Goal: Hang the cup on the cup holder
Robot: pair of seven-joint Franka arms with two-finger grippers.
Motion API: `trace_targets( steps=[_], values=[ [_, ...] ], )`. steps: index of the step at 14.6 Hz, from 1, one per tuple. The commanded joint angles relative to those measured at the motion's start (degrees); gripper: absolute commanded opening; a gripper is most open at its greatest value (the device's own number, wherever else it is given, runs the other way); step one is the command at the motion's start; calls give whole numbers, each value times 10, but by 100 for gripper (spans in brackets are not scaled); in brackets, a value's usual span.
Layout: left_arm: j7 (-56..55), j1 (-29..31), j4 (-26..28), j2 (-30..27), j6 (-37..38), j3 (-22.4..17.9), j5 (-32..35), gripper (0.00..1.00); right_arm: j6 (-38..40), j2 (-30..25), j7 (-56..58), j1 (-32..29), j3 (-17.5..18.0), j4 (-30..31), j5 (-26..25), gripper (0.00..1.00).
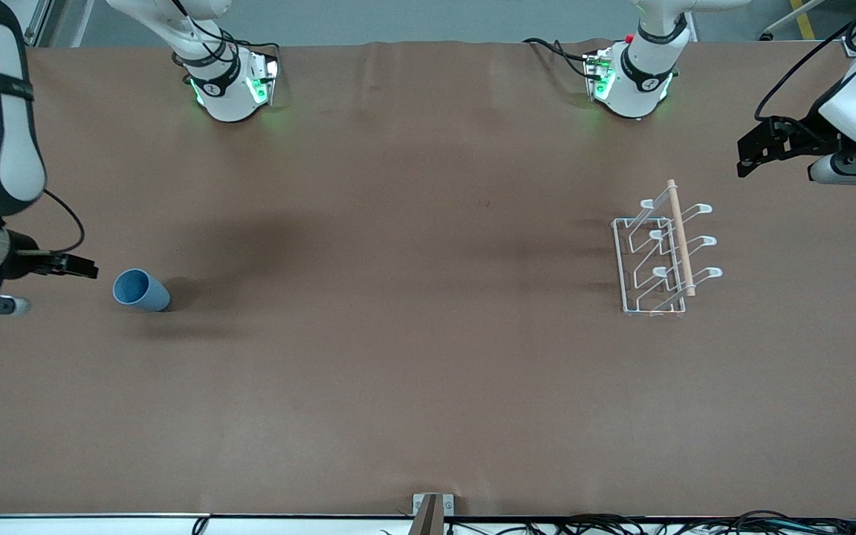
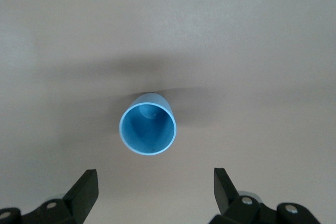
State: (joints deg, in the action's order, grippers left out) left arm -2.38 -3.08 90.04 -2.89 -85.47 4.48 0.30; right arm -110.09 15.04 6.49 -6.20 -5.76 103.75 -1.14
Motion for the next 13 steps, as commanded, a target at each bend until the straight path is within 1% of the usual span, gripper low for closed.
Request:
trace_targets(
  steps=[1, 3, 6, 8, 11, 12, 13],
  values=[
    [10, 2, -11, 4, 0, 0, -4, 100, -11, 18, 25, -18, 6, 11, -1, 92],
    [4, -1, -11, 4, 0, 0, -4, 100, -31, 42, 26, -21, 7, 25, -1, 79],
    [4, -3, -11, 4, 0, 0, -5, 100, -96, 55, 33, -21, 7, 69, -1, 79],
    [7, -3, -11, 4, 0, 0, -6, 100, -110, 73, 33, -22, 7, 71, -1, 79],
    [4, -3, -11, 4, -1, 0, -6, 100, -179, 114, 34, -29, 7, 72, -1, 77],
    [4, -4, -11, 4, -1, 1, -6, 100, -185, 119, 34, -33, 8, 72, -1, 73],
    [4, -4, -11, 4, -1, 1, -6, 100, -183, 119, 34, -32, 8, 72, -1, 52]
  ],
)
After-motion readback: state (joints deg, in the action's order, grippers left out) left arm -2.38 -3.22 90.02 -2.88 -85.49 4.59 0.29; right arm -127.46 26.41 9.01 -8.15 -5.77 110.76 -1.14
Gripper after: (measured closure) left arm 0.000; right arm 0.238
